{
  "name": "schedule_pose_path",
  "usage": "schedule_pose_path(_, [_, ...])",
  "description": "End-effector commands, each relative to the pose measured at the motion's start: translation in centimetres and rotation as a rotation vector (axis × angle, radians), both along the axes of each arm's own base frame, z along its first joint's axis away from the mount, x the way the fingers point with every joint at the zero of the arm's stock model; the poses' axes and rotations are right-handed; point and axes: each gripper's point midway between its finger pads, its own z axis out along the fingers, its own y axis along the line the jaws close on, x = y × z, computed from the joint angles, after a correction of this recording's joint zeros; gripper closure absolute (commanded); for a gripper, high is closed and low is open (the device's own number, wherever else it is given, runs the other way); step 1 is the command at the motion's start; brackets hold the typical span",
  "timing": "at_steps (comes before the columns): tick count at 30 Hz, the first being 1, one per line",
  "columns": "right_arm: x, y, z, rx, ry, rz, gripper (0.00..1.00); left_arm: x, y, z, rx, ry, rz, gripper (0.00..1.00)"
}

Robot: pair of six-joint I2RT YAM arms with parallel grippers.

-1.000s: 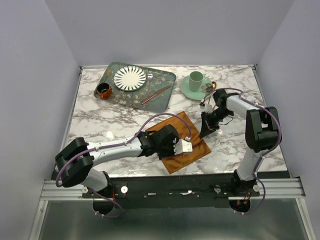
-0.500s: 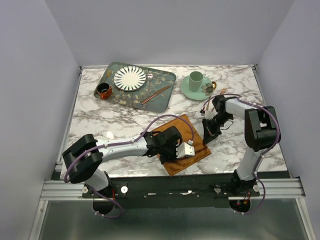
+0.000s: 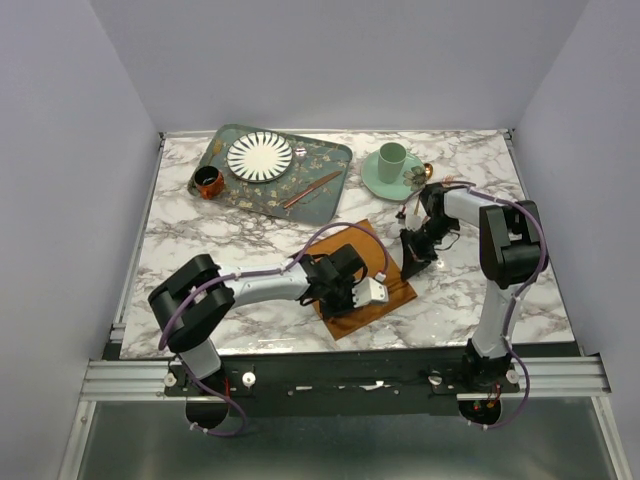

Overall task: Fold the napkin into a case and place the utensils inside
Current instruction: Fold the square-folded napkin at the center of the board.

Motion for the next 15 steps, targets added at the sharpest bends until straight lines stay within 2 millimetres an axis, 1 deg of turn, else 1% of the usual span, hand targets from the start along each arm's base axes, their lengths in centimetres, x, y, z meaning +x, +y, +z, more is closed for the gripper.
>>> schedule_pose_path(1, [1.3,0.1,0.8,-0.003,-0.033,0.006,0.99,-0.4,0.8,0.7,0.019,0.033,-0.009,1.00])
schedule_pose_path(2, [0.9,0.1,1.3,0.003,-0.029,0.008,0.99,-0.4,0.6,1.1,0.010,0.034,-0.009,1.00])
schedule_pose_path(3, [0.9,0.1,2.0,0.011,-0.044,0.010,0.99,-0.4,0.3,2.0,-0.005,0.036,-0.004,1.00])
schedule_pose_path(6, [0.2,0.1,2.9,0.024,-0.051,0.019,0.99,-0.8,-0.2,3.4,-0.035,0.046,-0.007,1.00])
schedule_pose_path(8, [-0.3,0.4,3.9,0.047,-0.055,0.021,0.99,-1.2,-0.5,4.4,-0.053,0.043,-0.023,1.00])
schedule_pose_path(10, [-0.8,0.5,4.4,0.061,-0.051,0.024,0.99,-1.8,-0.5,5.1,-0.060,0.049,-0.044,1.00])
schedule_pose_path(11, [-1.1,0.5,4.8,0.064,-0.050,0.026,0.99,-2.0,-0.5,5.3,-0.061,0.051,-0.050,1.00])
schedule_pose_path(15, [-2.1,0.3,4.6,0.049,-0.036,0.038,0.99,-2.6,0.1,5.3,-0.041,0.054,-0.070,1.00])
